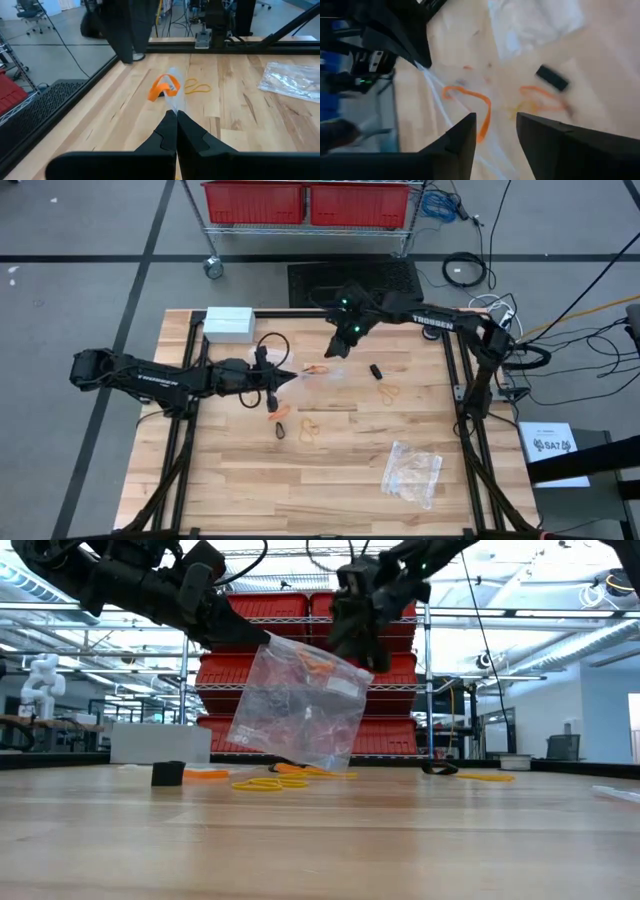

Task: Sort rubber bands
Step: Put the top right orange rubber band into the top zip lock bag

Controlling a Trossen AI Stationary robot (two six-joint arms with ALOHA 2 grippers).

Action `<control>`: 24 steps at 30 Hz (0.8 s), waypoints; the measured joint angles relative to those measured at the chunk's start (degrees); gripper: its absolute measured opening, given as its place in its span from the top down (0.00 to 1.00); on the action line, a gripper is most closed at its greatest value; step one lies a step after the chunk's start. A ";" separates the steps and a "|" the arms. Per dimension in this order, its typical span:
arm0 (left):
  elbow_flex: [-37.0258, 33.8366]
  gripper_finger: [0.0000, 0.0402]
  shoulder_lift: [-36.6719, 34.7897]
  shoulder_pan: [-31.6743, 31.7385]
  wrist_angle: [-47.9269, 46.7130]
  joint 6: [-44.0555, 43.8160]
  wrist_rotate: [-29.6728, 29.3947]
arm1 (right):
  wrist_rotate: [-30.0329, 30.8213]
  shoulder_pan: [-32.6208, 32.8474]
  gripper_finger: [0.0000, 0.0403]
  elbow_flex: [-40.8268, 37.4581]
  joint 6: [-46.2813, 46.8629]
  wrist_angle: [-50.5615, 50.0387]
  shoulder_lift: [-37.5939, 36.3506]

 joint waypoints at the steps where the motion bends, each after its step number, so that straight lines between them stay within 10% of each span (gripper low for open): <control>1: 0.00 1.00 0.00 0.00 -0.04 0.00 0.00 | -1.59 -0.02 0.66 0.00 1.00 0.33 0.96; 13: 0.02 1.00 0.00 0.00 -0.26 0.00 0.00 | -4.75 3.93 0.70 0.00 6.08 2.75 4.55; 24: 0.02 1.00 0.00 0.00 -0.45 -0.02 0.00 | 5.23 5.72 0.94 -0.02 1.78 4.35 0.21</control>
